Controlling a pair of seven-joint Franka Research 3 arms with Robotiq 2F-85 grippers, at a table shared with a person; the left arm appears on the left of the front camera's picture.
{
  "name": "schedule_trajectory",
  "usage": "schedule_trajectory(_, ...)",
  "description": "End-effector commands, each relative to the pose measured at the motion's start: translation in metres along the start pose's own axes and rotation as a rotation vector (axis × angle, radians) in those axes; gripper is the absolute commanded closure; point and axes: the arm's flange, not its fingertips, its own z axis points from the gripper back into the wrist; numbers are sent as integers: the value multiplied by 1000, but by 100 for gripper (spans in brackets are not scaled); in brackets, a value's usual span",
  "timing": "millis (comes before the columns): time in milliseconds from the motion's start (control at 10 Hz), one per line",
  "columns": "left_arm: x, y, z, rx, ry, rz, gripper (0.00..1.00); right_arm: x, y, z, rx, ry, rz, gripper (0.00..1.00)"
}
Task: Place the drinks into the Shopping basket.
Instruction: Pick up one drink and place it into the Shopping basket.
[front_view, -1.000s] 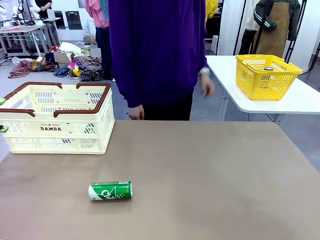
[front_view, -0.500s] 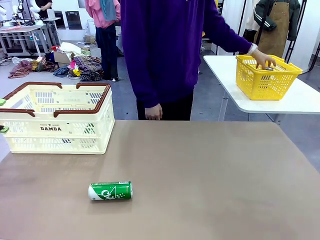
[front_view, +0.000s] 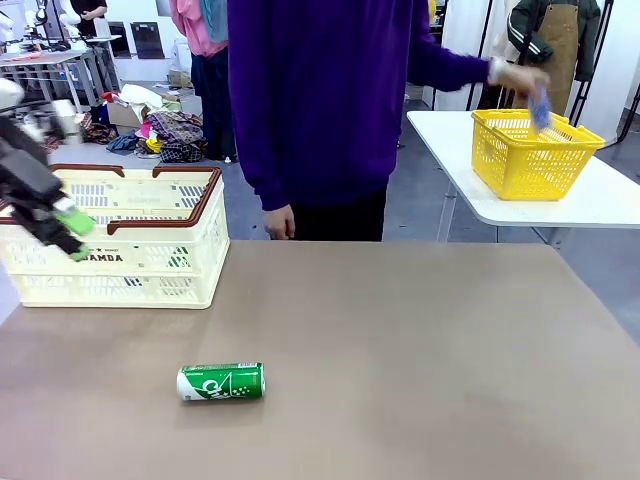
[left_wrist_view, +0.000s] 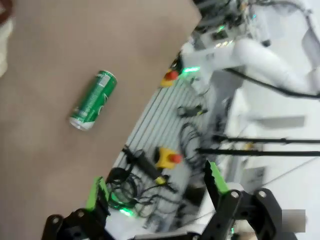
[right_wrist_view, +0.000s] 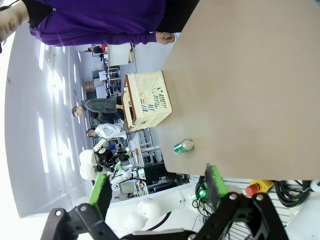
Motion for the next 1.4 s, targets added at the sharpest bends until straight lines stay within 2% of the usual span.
schedule_trajectory(0,16,-16,-52,317,10,-230,0,1,5,0,25,-4,-8,0)
schedule_trajectory(100,20,-29,-77,446,20,-396,0,1,5,0,25,-4,-8,0)
schedule_trajectory(200,25,-33,-90,553,-39,-552,0,1,5,0,25,-4,-8,0)
schedule_trajectory(300,34,-29,-91,594,-120,-672,0,1,5,0,25,-4,-8,0)
schedule_trajectory(400,40,-53,-77,367,95,-351,0,1,5,0,25,-4,-8,0)
schedule_trajectory(600,40,-53,-77,367,95,-351,0,1,5,0,25,-4,-8,0)
schedule_trajectory(700,41,-51,-90,438,60,-441,0,1,5,0,25,-4,-8,0)
schedule_trajectory(800,16,-46,-56,349,-42,-487,0,1,5,0,25,-4,-8,0)
schedule_trajectory(900,-26,-33,4,321,-172,-459,0,1,5,0,25,-4,-8,0)
schedule_trajectory(1100,-143,-8,97,340,-428,-357,0,1,5,0,25,-4,-8,0)
schedule_trajectory(1300,-215,17,115,321,-560,-303,0,1,5,0,25,-4,-8,0)
